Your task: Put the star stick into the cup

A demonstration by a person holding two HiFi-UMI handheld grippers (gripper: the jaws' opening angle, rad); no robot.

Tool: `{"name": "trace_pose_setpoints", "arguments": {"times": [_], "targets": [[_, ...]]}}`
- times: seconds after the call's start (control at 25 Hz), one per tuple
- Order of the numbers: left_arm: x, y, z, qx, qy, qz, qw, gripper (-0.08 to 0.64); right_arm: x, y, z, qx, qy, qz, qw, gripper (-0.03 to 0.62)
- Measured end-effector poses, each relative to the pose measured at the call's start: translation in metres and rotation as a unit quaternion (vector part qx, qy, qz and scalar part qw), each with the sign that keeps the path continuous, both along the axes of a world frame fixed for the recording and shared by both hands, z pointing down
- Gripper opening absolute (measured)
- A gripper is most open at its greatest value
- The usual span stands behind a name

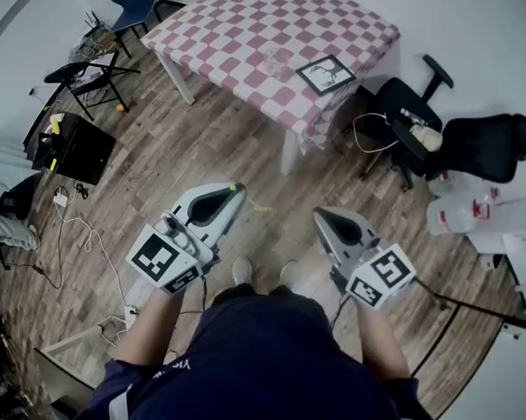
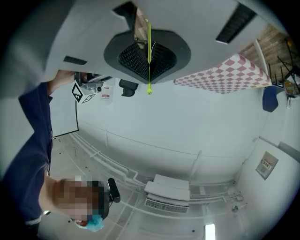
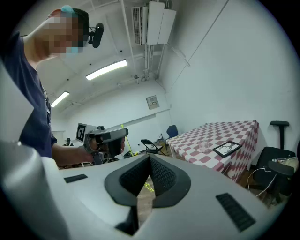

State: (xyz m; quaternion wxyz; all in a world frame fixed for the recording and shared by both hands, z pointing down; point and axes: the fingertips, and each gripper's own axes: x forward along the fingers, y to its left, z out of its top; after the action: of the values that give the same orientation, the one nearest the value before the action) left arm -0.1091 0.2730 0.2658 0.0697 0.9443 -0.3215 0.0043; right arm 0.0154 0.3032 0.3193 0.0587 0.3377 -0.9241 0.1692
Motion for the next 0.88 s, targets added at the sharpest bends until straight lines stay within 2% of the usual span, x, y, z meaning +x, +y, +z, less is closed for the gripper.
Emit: {"name": "trace_pose_setpoints", "arguments": {"times": [0.2, 0.36, 0.48, 0.88], "targets": [[0.007, -0.002, 0.004, -0.006, 0.000, 0.003, 1.0000, 0.032, 0.004, -0.003, 0.000, 0.004, -0.003, -0.001, 1.000, 0.014], [0.020, 0.001, 0.001, -0.003, 0.020, 0.012, 0.9997, 0.032, 0.011, -0.002, 0.004, -0.007, -0.006, 0.000, 1.000, 0.015], [0.025, 0.003, 0.014, -0.011, 0.001, 0.003, 0.9999, 0.032, 0.021, 0.000, 0.009, -0.017, -0.010, 0.001, 1.000, 0.015], [0.065, 0.021, 0.018, -0.012, -0.010, -0.010, 0.9998, 0.032, 0.066, 0.014, 0.017, -0.027, -0.024, -0.022, 0.999, 0.015]]}}
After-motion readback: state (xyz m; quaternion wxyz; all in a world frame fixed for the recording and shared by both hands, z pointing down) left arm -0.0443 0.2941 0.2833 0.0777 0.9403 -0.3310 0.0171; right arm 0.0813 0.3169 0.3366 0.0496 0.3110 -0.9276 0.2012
